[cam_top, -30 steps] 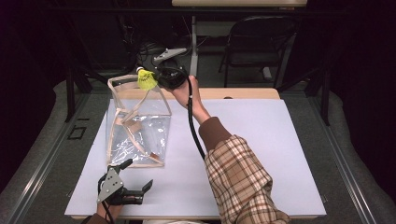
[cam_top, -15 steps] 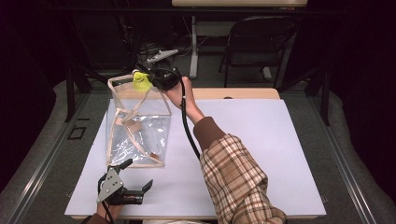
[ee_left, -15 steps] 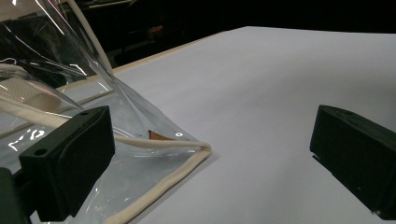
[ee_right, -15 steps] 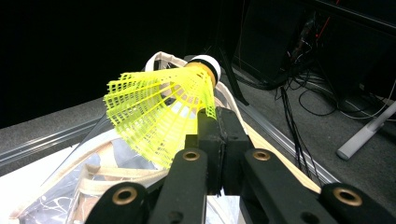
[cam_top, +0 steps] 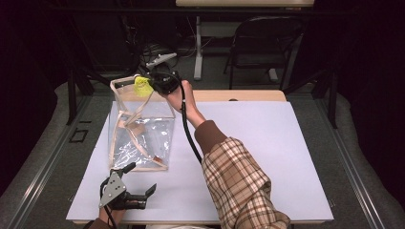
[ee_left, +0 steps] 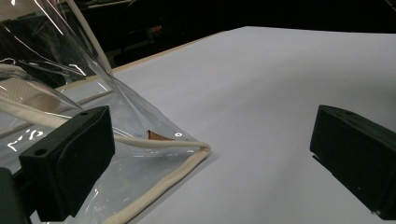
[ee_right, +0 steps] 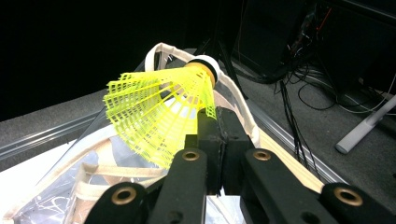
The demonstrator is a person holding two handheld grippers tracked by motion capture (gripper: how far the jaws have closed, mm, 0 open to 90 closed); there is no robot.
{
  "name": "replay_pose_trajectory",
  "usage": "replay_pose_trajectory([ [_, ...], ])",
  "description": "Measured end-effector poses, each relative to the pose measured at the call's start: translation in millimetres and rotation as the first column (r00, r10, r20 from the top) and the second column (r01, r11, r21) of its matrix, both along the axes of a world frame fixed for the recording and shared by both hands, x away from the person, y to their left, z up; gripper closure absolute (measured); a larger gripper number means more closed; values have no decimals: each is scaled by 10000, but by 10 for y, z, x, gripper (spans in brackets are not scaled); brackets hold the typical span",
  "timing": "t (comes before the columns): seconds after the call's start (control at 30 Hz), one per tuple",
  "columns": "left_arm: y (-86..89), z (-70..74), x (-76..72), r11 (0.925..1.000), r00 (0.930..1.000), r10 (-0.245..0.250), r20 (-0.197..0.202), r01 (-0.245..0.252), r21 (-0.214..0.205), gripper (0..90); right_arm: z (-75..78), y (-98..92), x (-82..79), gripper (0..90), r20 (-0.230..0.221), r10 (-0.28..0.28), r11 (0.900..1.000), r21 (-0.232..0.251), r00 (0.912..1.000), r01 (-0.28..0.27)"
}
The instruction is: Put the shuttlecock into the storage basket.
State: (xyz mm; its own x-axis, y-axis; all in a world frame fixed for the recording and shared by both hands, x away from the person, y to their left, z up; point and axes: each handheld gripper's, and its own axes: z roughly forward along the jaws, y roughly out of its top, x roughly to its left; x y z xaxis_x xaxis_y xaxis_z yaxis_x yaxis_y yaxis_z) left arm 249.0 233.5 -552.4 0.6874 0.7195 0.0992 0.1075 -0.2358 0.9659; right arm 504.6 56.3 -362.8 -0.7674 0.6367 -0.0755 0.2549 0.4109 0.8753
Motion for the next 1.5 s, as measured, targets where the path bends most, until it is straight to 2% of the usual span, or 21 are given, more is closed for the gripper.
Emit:
replay_pose_trajectory([
  [0.7, 0, 0, 0, 10000, 10000, -11, 1, 11, -9, 0, -108, 96, 40, 893, -177, -129, 9997, -208, 9998, 125],
  [1.5, 0, 1, 0, 10000, 10000, -13, 15, 13, -8, 0, -142, 184, 41, 887, -240, -131, 9982, -588, 9996, 117],
])
